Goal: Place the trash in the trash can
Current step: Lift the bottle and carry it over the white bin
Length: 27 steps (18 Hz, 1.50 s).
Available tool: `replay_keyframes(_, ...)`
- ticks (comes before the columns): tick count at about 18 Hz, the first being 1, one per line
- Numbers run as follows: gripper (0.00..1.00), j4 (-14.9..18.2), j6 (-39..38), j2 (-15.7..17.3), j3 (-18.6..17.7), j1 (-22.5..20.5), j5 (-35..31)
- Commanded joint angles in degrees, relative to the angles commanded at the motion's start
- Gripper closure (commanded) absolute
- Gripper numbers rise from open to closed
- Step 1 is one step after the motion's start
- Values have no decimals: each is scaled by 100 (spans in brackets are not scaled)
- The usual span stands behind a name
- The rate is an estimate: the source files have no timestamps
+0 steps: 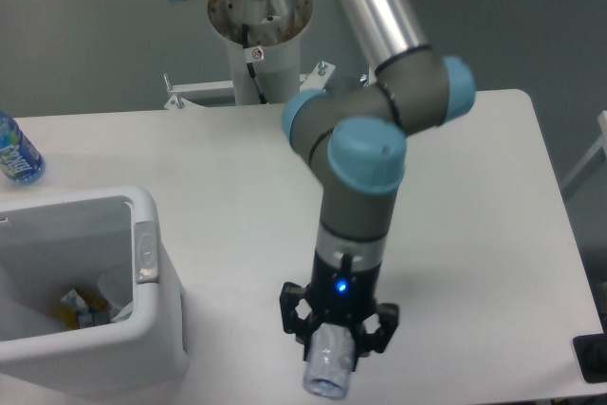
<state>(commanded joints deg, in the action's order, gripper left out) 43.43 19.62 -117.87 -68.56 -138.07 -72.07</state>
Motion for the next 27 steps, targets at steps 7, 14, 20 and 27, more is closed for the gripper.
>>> replay_keyframes(7, 41, -168, -345, 475, 273, 552, 18)
replay_keyframes(14, 41, -432, -758, 642, 299, 1387, 35)
replay_keyframes(20, 40, -423, -802, 581, 203, 2065, 26)
replay_keyframes(27, 6, -423, -794, 396, 115, 2346, 26)
